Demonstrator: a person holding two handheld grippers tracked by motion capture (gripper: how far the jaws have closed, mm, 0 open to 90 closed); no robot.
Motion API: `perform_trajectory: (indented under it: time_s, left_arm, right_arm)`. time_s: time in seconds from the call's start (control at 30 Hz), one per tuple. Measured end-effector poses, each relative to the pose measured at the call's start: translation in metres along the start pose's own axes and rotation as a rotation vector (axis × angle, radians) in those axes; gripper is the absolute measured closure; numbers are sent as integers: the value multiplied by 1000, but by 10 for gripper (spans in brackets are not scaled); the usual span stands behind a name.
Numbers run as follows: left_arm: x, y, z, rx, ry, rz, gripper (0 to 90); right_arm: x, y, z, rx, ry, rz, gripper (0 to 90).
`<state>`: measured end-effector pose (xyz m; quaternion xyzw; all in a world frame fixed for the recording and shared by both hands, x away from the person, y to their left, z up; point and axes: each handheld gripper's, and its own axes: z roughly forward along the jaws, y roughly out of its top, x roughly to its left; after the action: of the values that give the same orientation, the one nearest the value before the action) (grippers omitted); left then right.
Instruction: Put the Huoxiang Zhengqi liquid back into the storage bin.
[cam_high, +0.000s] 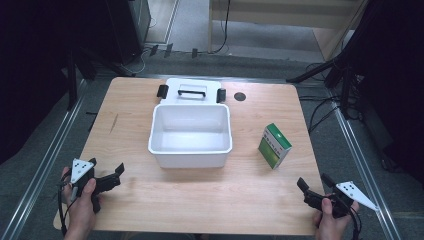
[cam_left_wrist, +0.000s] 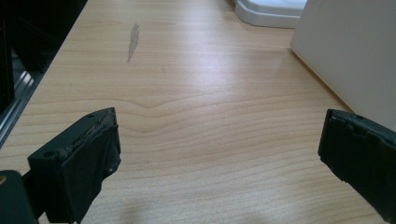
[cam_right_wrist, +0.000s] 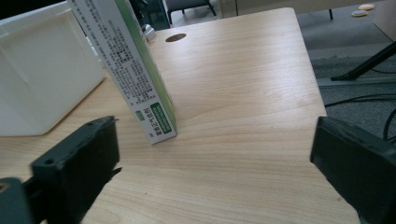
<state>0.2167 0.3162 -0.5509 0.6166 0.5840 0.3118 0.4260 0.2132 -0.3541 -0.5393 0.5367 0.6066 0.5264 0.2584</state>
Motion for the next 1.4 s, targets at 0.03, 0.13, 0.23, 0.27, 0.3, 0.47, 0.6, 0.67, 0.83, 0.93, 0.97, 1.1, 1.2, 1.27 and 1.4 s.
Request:
perform_trajectory:
  time_s: [0.03,0.13,0.23,0.27,0.3,0.47,0.6,0.67,0.83,0.93,0.97,1.1,1.2,1.27,1.4]
  left_arm:
    - [0,0,0,1,4,2,0]
    - [-1,0,1,1,-5,-3,0]
    - [0,0,1,-3,-17,-15,0]
    - [1,0,1,-1,-20,-21,0]
    - [1,0,1,0,-22,-24,0]
    - [1,1,2,11,-39,-20,0]
    - [0,1,3,13,-33,-10,1]
    - [-1,1,3,10,-22,-7,1]
    - [-4,2,5,18,-15,11,1]
    - [-6,3,7,28,-19,32,1]
    - [-7,3,7,33,-16,41,1]
    - [-8,3,7,31,-9,44,1]
    - [-7,3,7,31,-11,32,1]
    - [-6,3,7,28,-12,28,1]
    - [-6,3,7,30,-14,31,1]
  right_arm:
    - [1,0,1,0,-1,-10,61]
    - [2,0,2,5,-9,-21,74]
    - [4,1,2,32,-3,-50,80]
    - [5,2,3,43,0,-54,84]
    - [5,3,4,68,6,-58,85]
    - [21,8,8,198,-37,-206,140]
    - [39,18,17,361,-18,-257,140]
    - [46,21,21,431,-10,-294,140]
    - [64,35,36,649,-49,-377,141]
    - [68,45,40,737,-66,-398,156]
    - [70,55,43,809,-71,-369,186]
    - [71,66,51,930,-58,-350,181]
    - [77,82,60,1038,-90,-390,167]
    - [81,91,63,1059,-95,-393,163]
    - [87,106,68,1068,-97,-411,159]
